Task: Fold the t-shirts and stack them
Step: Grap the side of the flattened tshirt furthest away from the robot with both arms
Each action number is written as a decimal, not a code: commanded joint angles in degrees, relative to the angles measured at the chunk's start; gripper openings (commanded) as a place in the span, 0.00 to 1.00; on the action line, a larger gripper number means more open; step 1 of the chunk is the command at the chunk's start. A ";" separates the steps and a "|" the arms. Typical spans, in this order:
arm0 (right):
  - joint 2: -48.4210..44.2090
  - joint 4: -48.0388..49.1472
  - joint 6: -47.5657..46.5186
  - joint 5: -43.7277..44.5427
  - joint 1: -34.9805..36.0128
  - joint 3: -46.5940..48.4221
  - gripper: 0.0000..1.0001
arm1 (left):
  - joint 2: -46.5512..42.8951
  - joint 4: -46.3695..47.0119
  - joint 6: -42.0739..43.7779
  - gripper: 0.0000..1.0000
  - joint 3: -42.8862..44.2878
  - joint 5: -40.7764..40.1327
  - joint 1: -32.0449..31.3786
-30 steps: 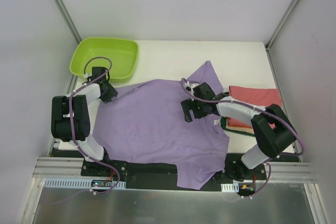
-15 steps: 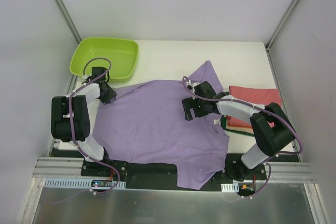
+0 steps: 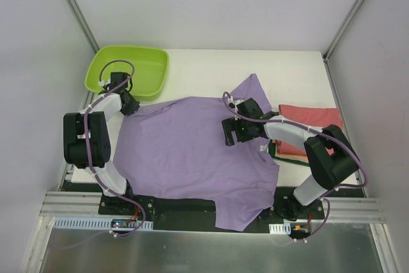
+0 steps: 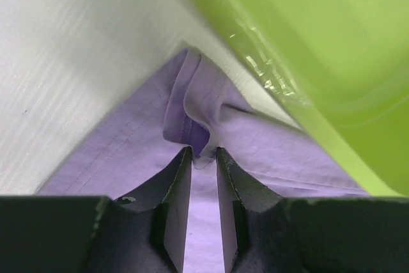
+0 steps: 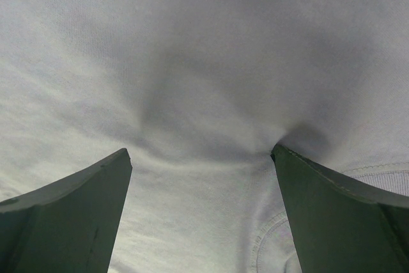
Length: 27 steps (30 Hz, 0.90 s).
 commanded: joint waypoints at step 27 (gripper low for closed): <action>11.32 -5.77 6.01 8.32 -13.02 30.24 0.96 | -14.04 2.95 5.84 0.00 -8.42 6.19 0.45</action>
